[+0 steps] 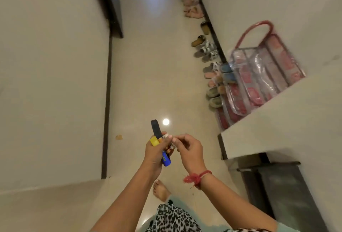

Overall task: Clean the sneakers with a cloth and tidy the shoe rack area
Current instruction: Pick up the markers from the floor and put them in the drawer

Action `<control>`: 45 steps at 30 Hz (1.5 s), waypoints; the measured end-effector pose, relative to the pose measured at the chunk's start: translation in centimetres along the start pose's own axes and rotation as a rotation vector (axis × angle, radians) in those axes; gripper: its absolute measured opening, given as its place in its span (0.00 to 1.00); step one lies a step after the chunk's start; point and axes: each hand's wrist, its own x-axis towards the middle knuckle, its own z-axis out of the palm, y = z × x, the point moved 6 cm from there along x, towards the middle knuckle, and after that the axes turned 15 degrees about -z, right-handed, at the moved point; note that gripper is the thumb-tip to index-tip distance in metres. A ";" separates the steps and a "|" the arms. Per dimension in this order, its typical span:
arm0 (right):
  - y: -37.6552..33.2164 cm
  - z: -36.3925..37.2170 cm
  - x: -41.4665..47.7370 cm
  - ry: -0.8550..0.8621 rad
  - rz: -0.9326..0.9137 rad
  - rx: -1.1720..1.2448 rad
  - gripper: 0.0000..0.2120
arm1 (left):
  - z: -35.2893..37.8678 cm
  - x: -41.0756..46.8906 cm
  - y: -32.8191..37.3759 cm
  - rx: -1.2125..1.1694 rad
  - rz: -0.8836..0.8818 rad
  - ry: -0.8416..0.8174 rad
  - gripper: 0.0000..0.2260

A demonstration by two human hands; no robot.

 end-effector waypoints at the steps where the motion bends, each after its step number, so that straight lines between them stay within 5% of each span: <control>1: -0.1 -1.8 -1.0 0.040 -0.005 -0.012 0.04 | 1.4 -0.4 -0.9 0.033 -0.006 -0.006 0.11; 8: 1.8 -14.7 -10.8 0.302 0.033 -0.054 0.07 | 11.4 -4.1 -10.3 0.349 -0.022 -0.041 0.10; 17: 7.8 -32.5 -28.9 0.910 0.241 -0.117 0.06 | 19.1 -7.8 -25.1 0.728 -0.221 -0.149 0.09; 25: 10.7 -35.5 -47.0 1.400 0.511 -0.087 0.07 | 19.5 -7.1 -32.1 1.224 -0.382 -0.203 0.08; 27: 11.7 -33.3 -54.5 1.656 0.645 -0.073 0.07 | 19.3 -7.5 -36.0 1.461 -0.434 -0.278 0.07; 38: 13.7 -28.4 -69.8 1.835 0.899 0.098 0.09 | 19.5 -12.1 -43.1 1.772 -0.440 -0.364 0.08; 45: 15.3 -30.2 -77.9 1.679 0.934 0.149 0.06 | 18.1 -16.3 -50.5 1.749 -0.438 -0.312 0.07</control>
